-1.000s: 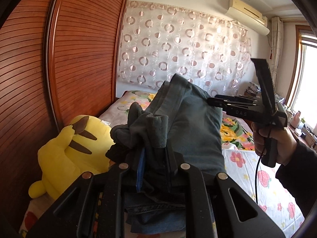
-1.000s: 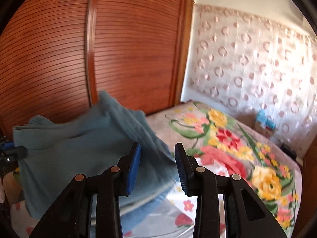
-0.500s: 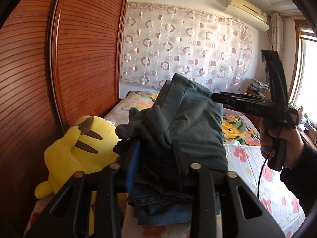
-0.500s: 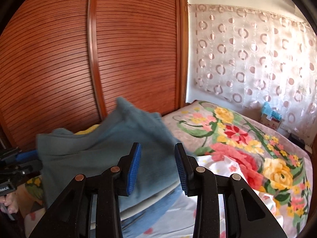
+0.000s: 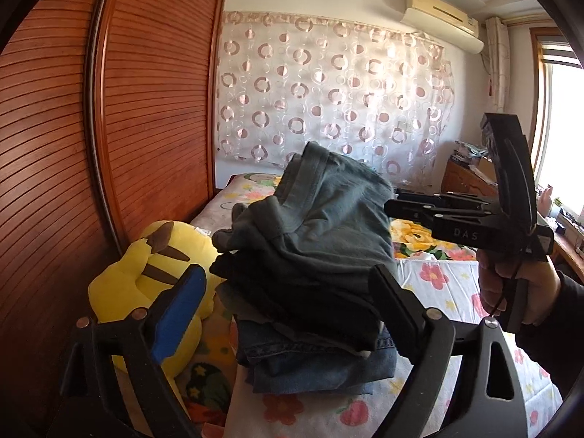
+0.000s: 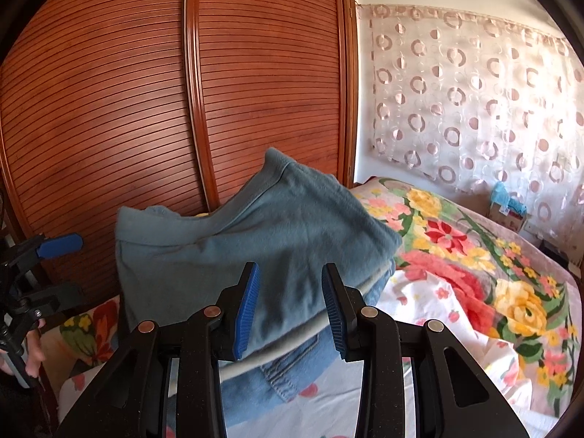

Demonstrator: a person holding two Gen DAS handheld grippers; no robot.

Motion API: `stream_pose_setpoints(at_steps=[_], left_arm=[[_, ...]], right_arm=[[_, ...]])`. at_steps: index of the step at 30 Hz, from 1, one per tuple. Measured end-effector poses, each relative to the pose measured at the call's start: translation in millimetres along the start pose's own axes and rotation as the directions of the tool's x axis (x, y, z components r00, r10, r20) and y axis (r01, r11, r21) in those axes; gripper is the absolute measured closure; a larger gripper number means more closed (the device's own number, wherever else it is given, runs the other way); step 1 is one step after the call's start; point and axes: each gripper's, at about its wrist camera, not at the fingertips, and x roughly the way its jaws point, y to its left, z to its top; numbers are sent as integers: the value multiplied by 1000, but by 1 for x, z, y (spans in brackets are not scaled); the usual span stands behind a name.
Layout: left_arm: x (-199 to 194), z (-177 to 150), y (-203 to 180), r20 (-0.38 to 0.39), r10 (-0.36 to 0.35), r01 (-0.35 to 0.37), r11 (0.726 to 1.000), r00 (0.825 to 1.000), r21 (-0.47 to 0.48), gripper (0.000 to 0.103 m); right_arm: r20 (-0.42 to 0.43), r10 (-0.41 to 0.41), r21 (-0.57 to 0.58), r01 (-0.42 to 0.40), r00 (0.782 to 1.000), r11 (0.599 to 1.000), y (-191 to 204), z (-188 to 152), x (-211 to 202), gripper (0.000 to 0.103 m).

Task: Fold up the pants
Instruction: 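Open both tools to release the shorts and pull back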

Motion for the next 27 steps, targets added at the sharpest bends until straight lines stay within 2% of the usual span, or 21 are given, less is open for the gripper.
stream_pose_setpoints(at_steps=[3,6,7,11,13,17,20,27], left_arm=[[-5,-1,-5,8,23,-23,999,1000,27,12],[-9,-2,-8,4,7,-7,999,1000,35,12],[-10,-3,-9,4,9,-9,999,1000,37,12],[-16,-5,-13,0,19,-19,999,1000,46,12],[-18,-7,-16,-5,12,-11,999,1000,53,12],[-22,-12,-24,-26,7,-4,996,1000,86,12],[-24,-17,-33,-36,-20,24,994,999,104,12],[-29,-24,-57,-59,-90,96,989,994,115,12]], right_arm=[[1,-3,8,3,1000,1000,2,-4,-5,66],[-1,-4,16,4,1000,1000,4,-7,-11,66],[0,-3,20,3,1000,1000,6,-11,-14,64],[4,-19,39,19,1000,999,13,-16,-22,41],[4,-28,43,28,1000,999,17,-17,-27,36],[-3,-47,53,47,999,998,25,-25,-40,34],[3,-58,69,57,998,996,30,-34,-53,28],[8,-121,114,119,993,986,44,-55,-87,22]])
